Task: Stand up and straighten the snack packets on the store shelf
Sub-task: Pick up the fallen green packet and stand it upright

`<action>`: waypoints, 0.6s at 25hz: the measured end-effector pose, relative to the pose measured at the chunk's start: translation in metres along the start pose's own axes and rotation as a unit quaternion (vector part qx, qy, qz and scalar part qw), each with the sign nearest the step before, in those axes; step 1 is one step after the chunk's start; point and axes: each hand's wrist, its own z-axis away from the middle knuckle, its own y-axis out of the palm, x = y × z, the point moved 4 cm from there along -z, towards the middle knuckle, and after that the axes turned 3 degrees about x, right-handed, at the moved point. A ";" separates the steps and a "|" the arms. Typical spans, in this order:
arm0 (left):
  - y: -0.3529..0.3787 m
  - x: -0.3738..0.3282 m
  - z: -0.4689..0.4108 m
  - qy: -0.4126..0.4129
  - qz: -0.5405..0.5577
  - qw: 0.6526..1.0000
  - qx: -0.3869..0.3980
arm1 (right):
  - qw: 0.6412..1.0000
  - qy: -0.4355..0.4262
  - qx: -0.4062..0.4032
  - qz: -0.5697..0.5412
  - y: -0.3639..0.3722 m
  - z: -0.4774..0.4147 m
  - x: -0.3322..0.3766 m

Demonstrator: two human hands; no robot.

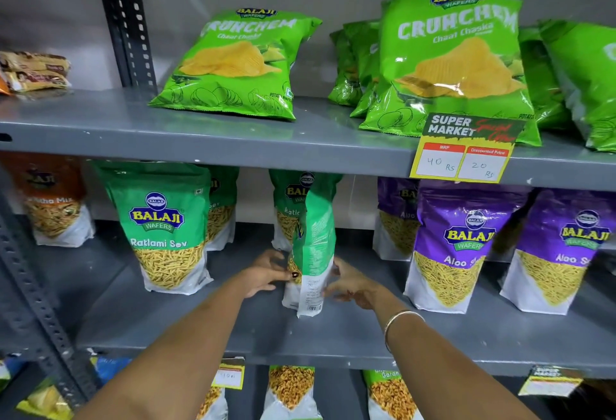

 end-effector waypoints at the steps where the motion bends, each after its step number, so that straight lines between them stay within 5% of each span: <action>1: 0.004 -0.001 -0.001 0.008 0.010 1.000 0.002 | 1.000 -0.015 0.023 0.012 0.001 0.002 0.000; 12: 0.025 -0.015 0.000 0.025 -0.024 0.999 -0.015 | 0.997 -0.054 -0.056 0.027 -0.034 -0.013 -0.016; 15: 0.020 -0.016 -0.003 0.049 -0.026 0.994 -0.092 | 0.988 -0.058 -0.131 0.053 -0.054 -0.015 -0.017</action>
